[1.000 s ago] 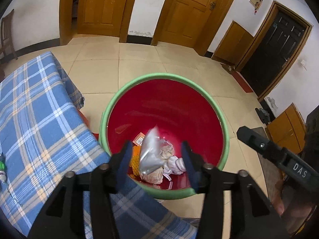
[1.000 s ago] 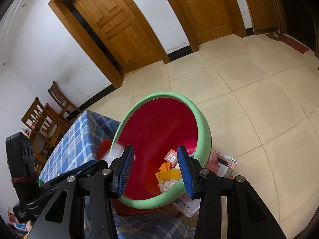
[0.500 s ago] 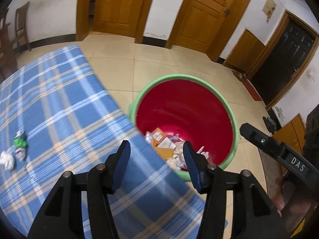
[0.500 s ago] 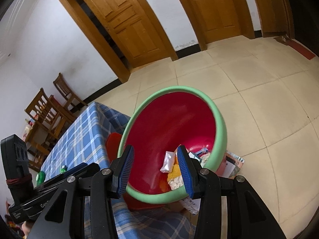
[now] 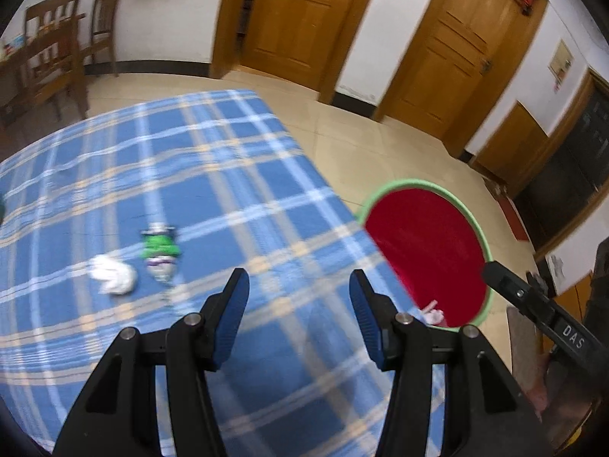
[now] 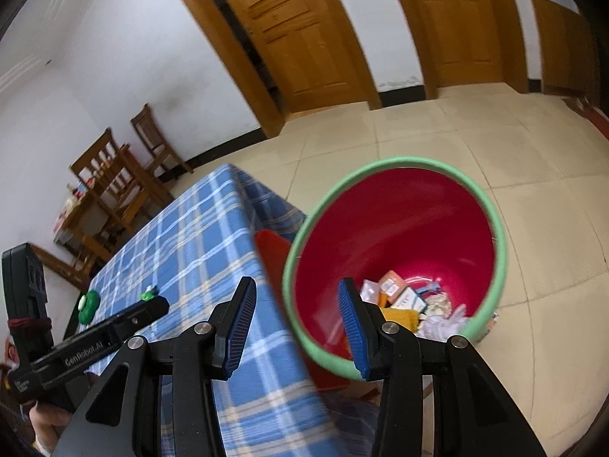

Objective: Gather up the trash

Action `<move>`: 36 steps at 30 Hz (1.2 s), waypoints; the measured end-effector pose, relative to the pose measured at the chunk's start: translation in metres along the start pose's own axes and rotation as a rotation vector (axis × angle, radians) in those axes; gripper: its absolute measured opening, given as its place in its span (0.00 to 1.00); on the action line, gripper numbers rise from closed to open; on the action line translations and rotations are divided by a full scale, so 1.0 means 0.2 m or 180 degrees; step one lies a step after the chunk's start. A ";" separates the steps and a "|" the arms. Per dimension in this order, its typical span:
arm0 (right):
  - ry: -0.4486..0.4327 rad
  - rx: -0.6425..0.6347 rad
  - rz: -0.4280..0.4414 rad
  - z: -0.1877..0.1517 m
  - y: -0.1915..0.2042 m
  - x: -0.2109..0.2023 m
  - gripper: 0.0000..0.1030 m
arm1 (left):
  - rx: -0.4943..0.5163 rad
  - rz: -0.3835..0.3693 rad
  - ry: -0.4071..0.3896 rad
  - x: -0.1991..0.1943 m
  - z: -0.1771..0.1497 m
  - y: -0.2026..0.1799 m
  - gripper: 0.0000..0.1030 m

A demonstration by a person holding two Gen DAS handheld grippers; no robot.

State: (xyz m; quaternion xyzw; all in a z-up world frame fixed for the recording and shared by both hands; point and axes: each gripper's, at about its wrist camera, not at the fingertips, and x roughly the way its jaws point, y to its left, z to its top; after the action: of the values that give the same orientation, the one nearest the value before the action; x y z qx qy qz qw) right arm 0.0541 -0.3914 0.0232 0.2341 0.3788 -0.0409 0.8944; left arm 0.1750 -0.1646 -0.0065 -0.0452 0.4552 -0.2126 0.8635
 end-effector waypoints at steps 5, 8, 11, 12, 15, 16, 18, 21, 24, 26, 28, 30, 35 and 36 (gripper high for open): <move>0.0057 -0.0169 0.0074 -0.01 0.13 0.05 0.44 | -0.0178 0.0204 -0.0068 -0.05 0.00 0.20 0.53; 0.0100 -0.0249 0.0114 -0.02 0.21 0.09 0.45 | -0.0304 0.0318 -0.0079 -0.05 0.00 0.32 0.53; 0.0144 -0.0291 0.0147 -0.03 0.26 0.12 0.45 | -0.0380 0.0425 -0.0063 -0.04 -0.01 0.41 0.53; 0.0162 -0.0309 0.0157 -0.03 0.27 0.13 0.45 | -0.0395 0.0466 -0.0055 -0.03 -0.01 0.44 0.52; 0.0207 -0.0365 0.0179 -0.03 0.32 0.16 0.45 | -0.0390 0.0560 -0.0038 0.00 -0.01 0.50 0.45; 0.0223 -0.0385 0.0182 -0.04 0.33 0.17 0.45 | -0.0383 0.0588 -0.0031 0.01 -0.02 0.51 0.45; 0.0250 -0.0414 0.0197 -0.04 0.36 0.18 0.45 | -0.0371 0.0611 -0.0013 0.03 -0.02 0.53 0.43; 0.0277 -0.0463 0.0209 -0.04 0.40 0.21 0.45 | -0.0365 0.0632 0.0031 0.08 -0.02 0.55 0.39; 0.0304 -0.0504 0.0221 -0.03 0.44 0.23 0.45 | -0.0350 0.0644 0.0012 0.09 -0.02 0.56 0.35; 0.0321 -0.0529 0.0227 -0.03 0.46 0.24 0.45 | -0.0352 0.0646 0.0001 0.10 -0.02 0.56 0.29; 0.0343 -0.0547 0.0238 -0.04 0.48 0.26 0.45 | -0.0378 0.0581 -0.0004 0.09 -0.02 0.57 0.23; 0.0358 -0.0566 0.0252 -0.04 0.50 0.27 0.45 | -0.0390 0.0561 -0.0027 0.09 -0.01 0.58 0.22; 0.0412 -0.0707 0.0310 -0.04 0.61 0.33 0.45 | -0.0414 0.0613 -0.0146 -0.01 -0.01 0.63 0.21; 0.0436 -0.0743 0.0333 -0.04 0.65 0.35 0.45 | -0.0443 0.0632 -0.0158 -0.02 -0.01 0.64 0.21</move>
State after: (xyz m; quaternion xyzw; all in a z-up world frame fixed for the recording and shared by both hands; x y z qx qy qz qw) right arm 0.1314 -0.2659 0.0190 0.1500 0.4285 0.0662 0.8885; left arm 0.2136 -0.0458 -0.0384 -0.0649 0.4496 -0.0928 0.8860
